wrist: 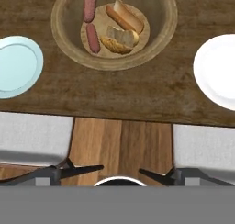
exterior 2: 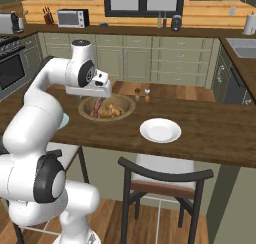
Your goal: Place one bun and one sausage from the bowl on each plate.
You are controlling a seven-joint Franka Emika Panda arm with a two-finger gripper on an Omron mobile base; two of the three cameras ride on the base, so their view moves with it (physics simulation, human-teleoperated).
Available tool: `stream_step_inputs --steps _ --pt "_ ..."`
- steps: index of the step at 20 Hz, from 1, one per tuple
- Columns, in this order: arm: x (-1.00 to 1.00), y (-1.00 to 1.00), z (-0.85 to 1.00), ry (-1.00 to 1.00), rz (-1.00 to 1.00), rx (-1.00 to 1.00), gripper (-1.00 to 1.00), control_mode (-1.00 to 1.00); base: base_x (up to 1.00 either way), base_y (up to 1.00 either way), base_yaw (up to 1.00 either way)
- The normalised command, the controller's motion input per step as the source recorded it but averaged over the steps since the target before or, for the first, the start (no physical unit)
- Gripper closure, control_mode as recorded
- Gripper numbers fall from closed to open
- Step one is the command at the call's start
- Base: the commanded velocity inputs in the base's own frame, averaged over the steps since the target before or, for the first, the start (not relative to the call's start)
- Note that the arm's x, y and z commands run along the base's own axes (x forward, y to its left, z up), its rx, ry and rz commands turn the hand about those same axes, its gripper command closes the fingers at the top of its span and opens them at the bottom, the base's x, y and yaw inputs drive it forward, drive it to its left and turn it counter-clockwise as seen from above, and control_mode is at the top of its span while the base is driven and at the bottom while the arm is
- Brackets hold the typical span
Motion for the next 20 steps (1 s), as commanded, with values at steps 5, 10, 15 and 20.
stream_step_inputs --steps 5,10,15,20 --pt "0.11 0.0 -0.01 0.03 0.0 0.0 -1.0 -1.0 0.0 0.0 0.0" --pt "0.56 0.0 -0.01 0.08 0.0 0.0 -1.0 -1.0 0.0 0.0 0.0" --pt "0.57 -0.21 -0.07 0.14 0.03 0.0 -1.0 -1.0 0.0 0.0 0.0" --pt "0.53 -0.06 -0.22 0.22 0.05 -0.02 -1.0 -1.0 0.0 0.0 0.0"
